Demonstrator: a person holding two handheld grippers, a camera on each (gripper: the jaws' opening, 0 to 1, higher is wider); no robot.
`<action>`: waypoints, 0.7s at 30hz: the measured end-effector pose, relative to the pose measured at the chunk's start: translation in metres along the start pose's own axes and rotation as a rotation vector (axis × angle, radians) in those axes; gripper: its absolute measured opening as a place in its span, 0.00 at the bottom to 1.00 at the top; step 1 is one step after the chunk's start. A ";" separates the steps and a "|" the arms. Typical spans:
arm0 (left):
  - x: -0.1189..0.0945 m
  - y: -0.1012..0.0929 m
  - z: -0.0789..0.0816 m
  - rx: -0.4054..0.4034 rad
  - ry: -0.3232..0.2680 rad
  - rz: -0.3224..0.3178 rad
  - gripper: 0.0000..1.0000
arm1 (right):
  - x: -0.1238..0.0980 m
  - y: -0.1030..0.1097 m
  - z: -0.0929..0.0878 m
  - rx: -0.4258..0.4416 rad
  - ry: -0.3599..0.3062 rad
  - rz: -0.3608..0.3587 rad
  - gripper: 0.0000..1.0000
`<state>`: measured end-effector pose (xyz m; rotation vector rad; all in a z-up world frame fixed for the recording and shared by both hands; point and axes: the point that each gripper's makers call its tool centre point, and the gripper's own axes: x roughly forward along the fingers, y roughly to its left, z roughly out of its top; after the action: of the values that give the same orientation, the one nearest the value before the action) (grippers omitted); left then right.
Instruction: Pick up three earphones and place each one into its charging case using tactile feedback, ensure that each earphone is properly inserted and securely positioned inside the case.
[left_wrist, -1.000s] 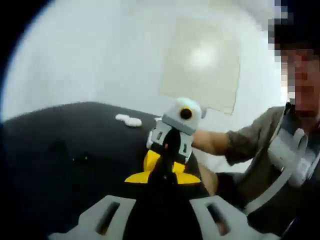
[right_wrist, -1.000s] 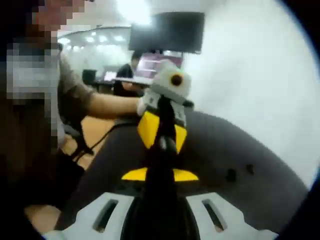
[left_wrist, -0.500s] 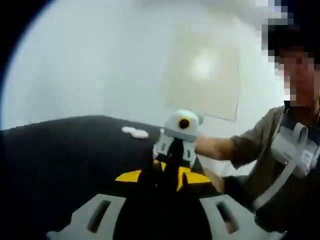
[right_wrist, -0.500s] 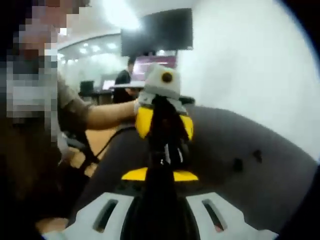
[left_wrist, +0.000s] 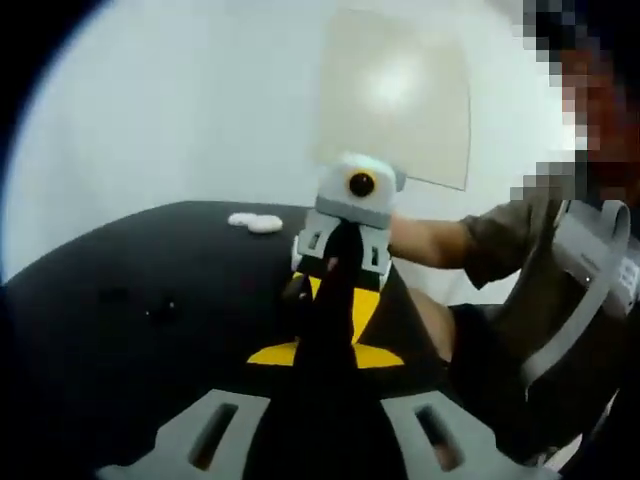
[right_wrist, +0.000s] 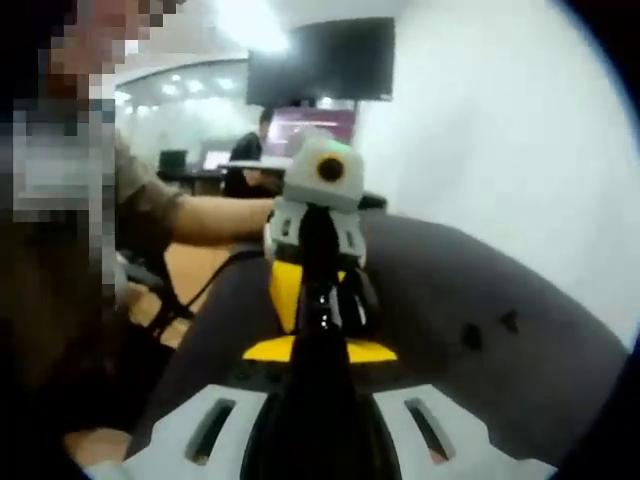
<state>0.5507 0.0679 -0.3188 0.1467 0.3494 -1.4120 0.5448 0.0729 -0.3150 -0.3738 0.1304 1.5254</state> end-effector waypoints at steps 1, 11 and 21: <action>0.000 0.000 0.000 0.001 0.004 0.002 0.14 | -0.002 -0.001 -0.001 0.004 0.007 -0.003 0.21; 0.001 0.003 0.000 0.005 0.007 0.031 0.14 | -0.087 -0.114 0.017 0.330 -0.237 -0.478 0.22; 0.001 0.002 0.003 0.036 0.000 0.038 0.14 | -0.037 -0.169 0.028 0.335 -0.004 -0.517 0.21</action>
<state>0.5533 0.0666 -0.3165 0.1819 0.3196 -1.3812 0.7059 0.0463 -0.2502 -0.1202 0.2610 0.9715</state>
